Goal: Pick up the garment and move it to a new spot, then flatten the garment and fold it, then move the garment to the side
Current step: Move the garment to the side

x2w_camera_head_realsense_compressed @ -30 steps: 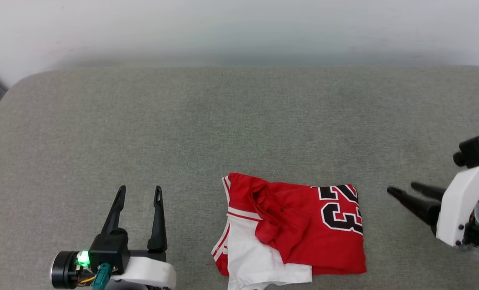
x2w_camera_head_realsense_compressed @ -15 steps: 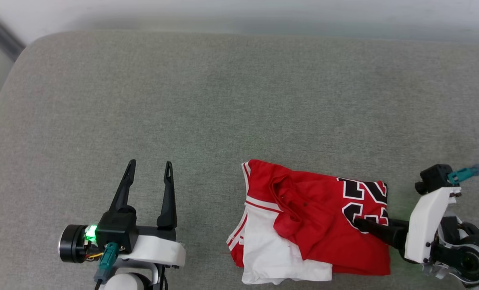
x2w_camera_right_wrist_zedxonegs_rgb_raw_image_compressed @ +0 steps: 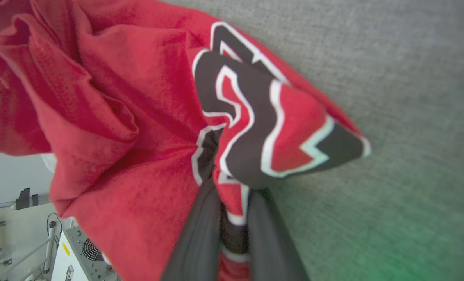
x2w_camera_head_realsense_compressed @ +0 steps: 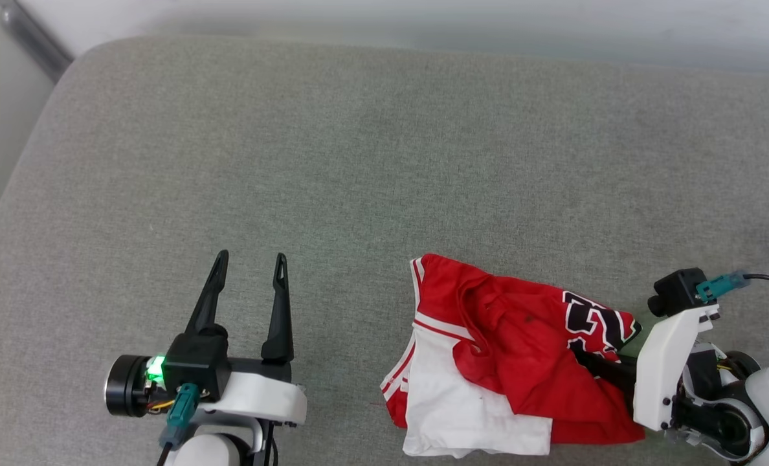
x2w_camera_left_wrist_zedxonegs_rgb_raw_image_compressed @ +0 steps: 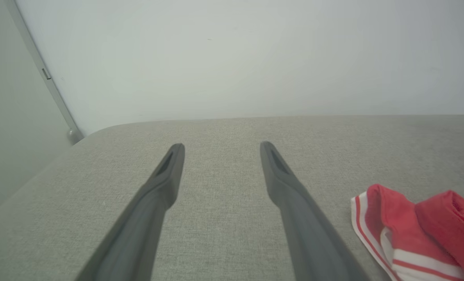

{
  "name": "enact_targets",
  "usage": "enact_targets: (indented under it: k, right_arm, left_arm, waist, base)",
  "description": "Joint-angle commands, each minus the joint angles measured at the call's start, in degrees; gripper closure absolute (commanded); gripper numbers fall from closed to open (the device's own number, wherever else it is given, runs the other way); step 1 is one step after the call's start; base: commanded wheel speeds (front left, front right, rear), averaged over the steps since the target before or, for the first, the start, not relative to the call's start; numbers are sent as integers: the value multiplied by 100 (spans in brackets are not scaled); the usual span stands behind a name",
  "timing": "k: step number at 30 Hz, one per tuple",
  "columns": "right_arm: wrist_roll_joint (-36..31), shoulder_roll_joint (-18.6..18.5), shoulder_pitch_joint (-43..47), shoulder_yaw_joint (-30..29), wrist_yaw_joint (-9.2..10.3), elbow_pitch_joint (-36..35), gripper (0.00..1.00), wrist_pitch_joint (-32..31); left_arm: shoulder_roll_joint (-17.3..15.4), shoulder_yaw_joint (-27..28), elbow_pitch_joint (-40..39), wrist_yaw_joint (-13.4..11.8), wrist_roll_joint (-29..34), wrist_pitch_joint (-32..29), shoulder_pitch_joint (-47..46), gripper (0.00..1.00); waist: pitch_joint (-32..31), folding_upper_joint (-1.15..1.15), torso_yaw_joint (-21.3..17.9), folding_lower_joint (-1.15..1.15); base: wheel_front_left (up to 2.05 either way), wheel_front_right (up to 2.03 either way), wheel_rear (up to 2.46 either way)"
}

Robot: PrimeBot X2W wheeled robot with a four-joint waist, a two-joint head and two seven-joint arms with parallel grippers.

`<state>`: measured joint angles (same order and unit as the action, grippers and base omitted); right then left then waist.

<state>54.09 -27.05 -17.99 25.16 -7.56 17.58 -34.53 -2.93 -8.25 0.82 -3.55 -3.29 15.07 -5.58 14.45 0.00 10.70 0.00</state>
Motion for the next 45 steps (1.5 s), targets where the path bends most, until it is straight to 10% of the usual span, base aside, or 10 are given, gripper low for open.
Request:
enact_targets:
  k: [1,24,45]
  right_arm:
    - [-22,58,144,241,13,148,100,-37]
    - [-693,-2022,-1341,1158,9,-1926,100,589]
    - [-2014,-2388,-2589,-279,10,930,100,1052]
  left_arm:
    - [8,15,12,-26,-21,13,62,0]
    - [5,310,-278,-73,6,13,384,0]
    - [-173,474,-740,329,285,13,-607,0]
  waist:
    - [-81,0,-8,0]
    - [-255,0,-2116,0]
    - [1440,0,-2256,0]
  base:
    - [0,0,0]
    - [0,0,0]
    - [0,0,0]
